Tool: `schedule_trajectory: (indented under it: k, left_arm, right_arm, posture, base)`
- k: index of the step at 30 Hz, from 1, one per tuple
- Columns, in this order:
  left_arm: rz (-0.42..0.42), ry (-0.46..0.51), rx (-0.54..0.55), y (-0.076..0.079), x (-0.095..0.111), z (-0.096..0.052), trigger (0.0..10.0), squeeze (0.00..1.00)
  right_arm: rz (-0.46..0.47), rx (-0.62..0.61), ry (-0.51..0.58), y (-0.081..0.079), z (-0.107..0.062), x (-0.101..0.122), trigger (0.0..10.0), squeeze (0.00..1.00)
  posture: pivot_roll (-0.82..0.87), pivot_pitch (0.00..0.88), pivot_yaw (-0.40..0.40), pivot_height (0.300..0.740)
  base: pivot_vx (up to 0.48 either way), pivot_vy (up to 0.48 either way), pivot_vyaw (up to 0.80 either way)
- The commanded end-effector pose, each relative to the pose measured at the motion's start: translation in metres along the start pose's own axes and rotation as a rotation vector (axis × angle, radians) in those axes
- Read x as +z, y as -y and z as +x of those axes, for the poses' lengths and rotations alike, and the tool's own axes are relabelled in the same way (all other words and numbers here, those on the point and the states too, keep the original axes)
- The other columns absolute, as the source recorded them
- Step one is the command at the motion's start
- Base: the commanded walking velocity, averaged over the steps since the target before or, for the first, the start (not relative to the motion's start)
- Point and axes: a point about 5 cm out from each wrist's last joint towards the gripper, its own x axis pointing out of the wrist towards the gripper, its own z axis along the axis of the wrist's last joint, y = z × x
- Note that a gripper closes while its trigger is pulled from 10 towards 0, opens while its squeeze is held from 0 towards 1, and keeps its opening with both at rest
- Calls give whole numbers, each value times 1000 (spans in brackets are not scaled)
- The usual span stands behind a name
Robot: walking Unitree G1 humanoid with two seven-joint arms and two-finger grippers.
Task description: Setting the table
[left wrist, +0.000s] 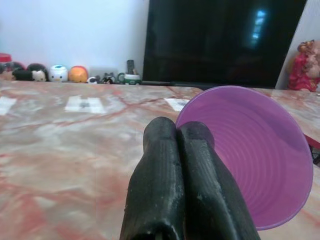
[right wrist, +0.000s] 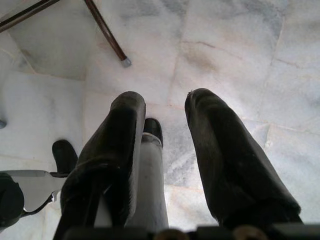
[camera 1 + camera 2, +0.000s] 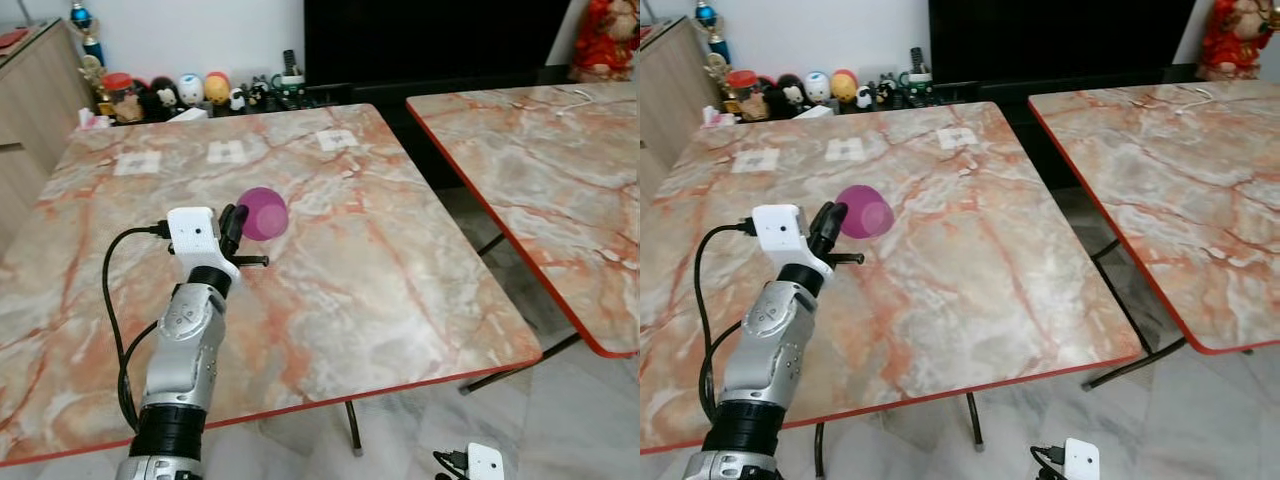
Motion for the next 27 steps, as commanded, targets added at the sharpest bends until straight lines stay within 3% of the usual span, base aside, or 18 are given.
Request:
schedule_trajectory:
  k: [1, 27]
  left_arm:
    - [13, 31, -11, 5, 7, 3, 10000, 0]
    - [8, 38, 25, -3, 12, 6, 10000, 0]
  right_arm:
    - [-9, -16, -6, 5, -1, -2, 10000, 0]
    - [1, -19, 1, 4, 0, 1, 10000, 0]
  posture:
    - [28, 0, -9, 740]
    - [28, 0, -10, 740]
  base:
    - [0, -469, 0]
    - [0, -469, 0]
